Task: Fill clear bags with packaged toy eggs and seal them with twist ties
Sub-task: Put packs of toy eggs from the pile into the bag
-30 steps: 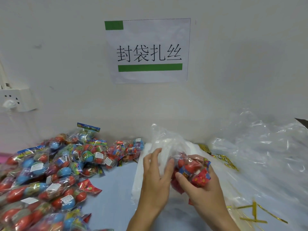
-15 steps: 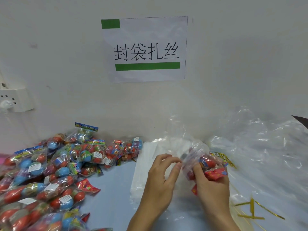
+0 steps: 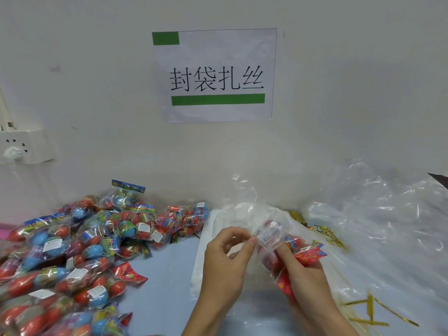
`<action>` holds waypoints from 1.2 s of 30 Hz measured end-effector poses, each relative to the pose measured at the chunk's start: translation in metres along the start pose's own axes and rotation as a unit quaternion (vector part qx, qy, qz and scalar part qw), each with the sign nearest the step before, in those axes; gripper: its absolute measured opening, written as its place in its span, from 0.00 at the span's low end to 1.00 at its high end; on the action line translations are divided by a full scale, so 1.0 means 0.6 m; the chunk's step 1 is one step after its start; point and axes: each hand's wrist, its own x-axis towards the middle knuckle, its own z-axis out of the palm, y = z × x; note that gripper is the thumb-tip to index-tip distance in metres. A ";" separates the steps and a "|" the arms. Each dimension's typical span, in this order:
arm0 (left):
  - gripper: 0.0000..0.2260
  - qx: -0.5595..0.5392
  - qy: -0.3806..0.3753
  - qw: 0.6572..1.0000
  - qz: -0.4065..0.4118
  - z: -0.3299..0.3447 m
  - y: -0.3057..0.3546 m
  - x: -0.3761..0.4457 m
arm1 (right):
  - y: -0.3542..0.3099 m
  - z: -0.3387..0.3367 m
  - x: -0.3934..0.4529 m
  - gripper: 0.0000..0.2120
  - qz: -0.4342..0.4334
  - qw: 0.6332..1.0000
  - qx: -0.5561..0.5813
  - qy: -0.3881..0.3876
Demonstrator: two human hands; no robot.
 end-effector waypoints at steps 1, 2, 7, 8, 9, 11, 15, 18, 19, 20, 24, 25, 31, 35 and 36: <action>0.07 0.007 -0.004 1.000 0.013 0.000 0.001 -0.001 | -0.001 0.000 -0.001 0.11 -0.003 1.000 -0.005 0.005; 0.08 0.017 -0.012 1.000 0.022 0.001 0.001 -0.002 | -0.002 -0.001 -0.001 0.11 -0.007 1.000 -0.007 0.014; 0.06 0.036 -0.007 0.999 -0.015 -0.001 -0.005 0.001 | -0.008 -0.003 -0.002 0.14 0.008 0.996 0.068 0.060; 0.05 0.033 -0.004 0.999 -0.035 -0.002 -0.008 0.002 | -0.011 -0.003 -0.003 0.14 0.014 0.995 0.082 0.052; 0.05 0.030 -0.004 0.998 -0.055 -0.003 -0.010 0.004 | -0.013 -0.002 -0.003 0.14 0.020 0.995 0.094 0.036; 0.05 0.022 -0.008 0.996 -0.089 -0.003 -0.014 0.004 | -0.017 -0.004 -0.005 0.15 0.037 0.993 0.113 -0.002; 0.07 0.047 0.045 0.994 -0.093 -0.002 -0.015 0.003 | -0.018 -0.005 -0.008 0.16 0.053 0.992 0.108 -0.026; 0.20 0.155 0.088 0.983 -0.037 -0.005 -0.013 0.001 | -0.010 -0.009 -0.005 0.15 0.008 0.999 0.040 0.014; 0.21 0.182 0.097 0.979 0.000 -0.005 -0.009 0.000 | -0.008 -0.009 -0.006 0.15 -0.012 1.000 0.010 0.024; 0.19 0.200 0.104 0.973 0.049 -0.005 -0.004 -0.002 | -0.006 -0.010 -0.007 0.16 -0.032 0.999 -0.025 0.025; 0.17 0.242 0.072 0.954 0.159 0.004 0.005 -0.003 | -0.002 -0.007 -0.018 0.21 -0.110 0.985 -0.101 -0.084; 0.19 0.248 0.045 0.956 0.148 0.006 0.004 -0.004 | 0.000 -0.005 -0.022 0.23 -0.124 0.978 -0.117 -0.117; 0.05 0.214 0.018 0.968 0.131 0.002 -0.003 0.001 | 0.006 -0.007 -0.022 0.23 -0.155 0.948 -0.244 -0.135; 0.04 0.213 0.054 0.955 0.198 0.007 0.006 -0.004 | 0.010 -0.008 -0.024 0.24 -0.178 0.927 -0.315 -0.095; 0.04 0.221 0.059 0.950 0.213 0.009 0.008 -0.005 | 0.012 -0.010 -0.023 0.24 -0.185 0.917 -0.342 -0.086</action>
